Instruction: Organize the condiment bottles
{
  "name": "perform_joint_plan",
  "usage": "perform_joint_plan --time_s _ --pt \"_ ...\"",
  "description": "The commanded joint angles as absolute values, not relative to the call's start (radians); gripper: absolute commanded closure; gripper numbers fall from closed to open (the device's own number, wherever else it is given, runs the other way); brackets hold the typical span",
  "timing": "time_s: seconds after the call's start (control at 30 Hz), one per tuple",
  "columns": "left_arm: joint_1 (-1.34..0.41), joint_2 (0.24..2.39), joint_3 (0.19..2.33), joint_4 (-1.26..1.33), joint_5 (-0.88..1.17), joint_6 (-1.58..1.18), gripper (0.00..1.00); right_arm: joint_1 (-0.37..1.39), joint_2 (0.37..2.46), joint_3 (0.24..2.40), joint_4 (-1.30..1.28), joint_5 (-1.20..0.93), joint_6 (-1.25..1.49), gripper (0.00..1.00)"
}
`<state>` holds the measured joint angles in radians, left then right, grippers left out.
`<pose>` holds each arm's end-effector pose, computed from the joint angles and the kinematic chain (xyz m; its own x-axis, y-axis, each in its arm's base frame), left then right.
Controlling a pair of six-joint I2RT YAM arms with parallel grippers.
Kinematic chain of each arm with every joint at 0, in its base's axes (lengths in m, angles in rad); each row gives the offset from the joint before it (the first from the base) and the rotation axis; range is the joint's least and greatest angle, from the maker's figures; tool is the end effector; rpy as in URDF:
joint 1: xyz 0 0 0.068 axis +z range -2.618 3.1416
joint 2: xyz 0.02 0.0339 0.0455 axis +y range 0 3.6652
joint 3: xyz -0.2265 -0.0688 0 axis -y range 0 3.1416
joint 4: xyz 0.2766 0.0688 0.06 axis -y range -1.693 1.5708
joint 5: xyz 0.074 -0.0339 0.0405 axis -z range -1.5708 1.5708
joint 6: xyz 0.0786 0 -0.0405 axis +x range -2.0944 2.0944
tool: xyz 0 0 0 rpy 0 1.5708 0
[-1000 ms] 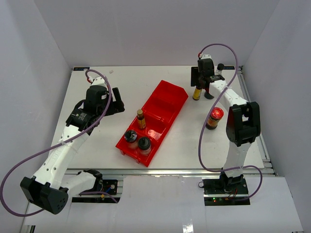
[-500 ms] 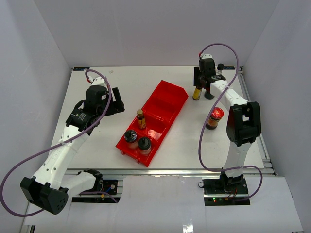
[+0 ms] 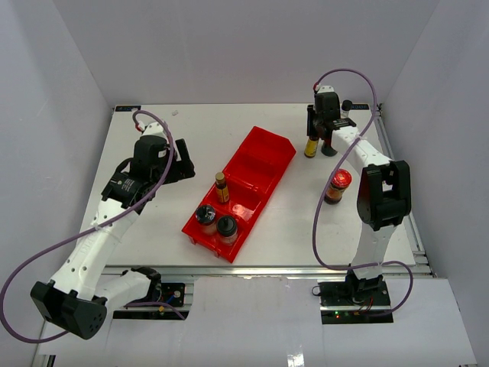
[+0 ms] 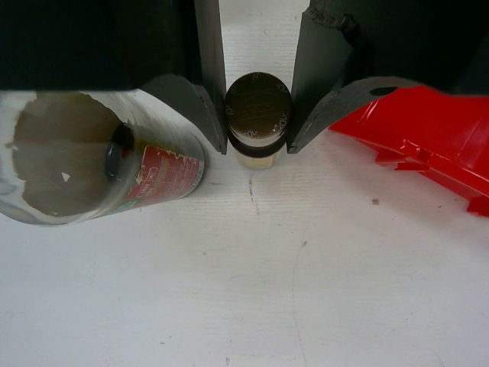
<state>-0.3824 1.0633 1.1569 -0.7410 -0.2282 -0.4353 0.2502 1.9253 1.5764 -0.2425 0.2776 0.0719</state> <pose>0.2848 -0.0954 0.3062 -0.5900 -0.2054 -0.7808 -0.0582 0.9754 -0.2126 0.4929 0.1037 0.2043 -0.5400 -0.0667 -0.8390 0.0212 0.9955 -0.0928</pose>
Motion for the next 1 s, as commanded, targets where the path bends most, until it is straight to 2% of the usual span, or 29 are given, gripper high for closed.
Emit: perform_joint_plan --time_s 0.0,0.23,0.37,0.73,0.97 --pt "-0.38 1.043 1.212 -0.744 -0.235 -0.439 0.05 0.245 1.814 1.586 -0.289 0.237 0.035 0.92" --pt "-0.378 1.098 1.235 -0.734 -0.247 -0.426 0.05 0.285 1.686 1.564 -0.356 0.166 0.028 0.92" --pt "-0.349 1.156 1.26 -0.727 -0.234 -0.416 0.05 0.389 1.584 1.511 -0.394 0.15 0.019 0.92" --pt "-0.108 1.222 1.271 -0.716 -0.021 -0.405 0.06 0.728 1.33 1.298 -0.316 0.162 0.1 0.92" --pt "-0.003 1.218 1.246 -0.712 0.074 -0.402 0.06 0.833 1.315 1.237 -0.246 0.175 0.128 0.92"
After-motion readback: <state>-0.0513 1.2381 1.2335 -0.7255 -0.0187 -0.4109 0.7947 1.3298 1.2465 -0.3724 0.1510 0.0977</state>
